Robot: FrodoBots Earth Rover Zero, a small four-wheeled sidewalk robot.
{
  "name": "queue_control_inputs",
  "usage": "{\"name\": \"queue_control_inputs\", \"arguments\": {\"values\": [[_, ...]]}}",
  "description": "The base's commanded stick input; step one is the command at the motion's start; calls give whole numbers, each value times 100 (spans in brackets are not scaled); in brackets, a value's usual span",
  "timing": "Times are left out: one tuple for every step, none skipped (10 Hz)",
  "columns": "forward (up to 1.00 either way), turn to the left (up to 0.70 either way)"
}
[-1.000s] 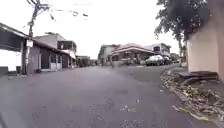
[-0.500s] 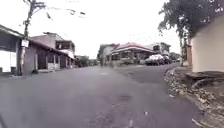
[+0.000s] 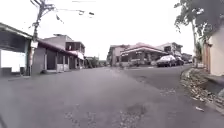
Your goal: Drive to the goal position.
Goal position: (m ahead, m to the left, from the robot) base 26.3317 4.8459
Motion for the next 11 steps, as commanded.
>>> {"name": "queue_control_inputs", "arguments": {"values": [[85, 0], [85, 0], [85, 0], [88, 0], [97, 2], [100, 4], [100, 4], [100, 4], [100, 4], [100, 4], [100, 4]]}}
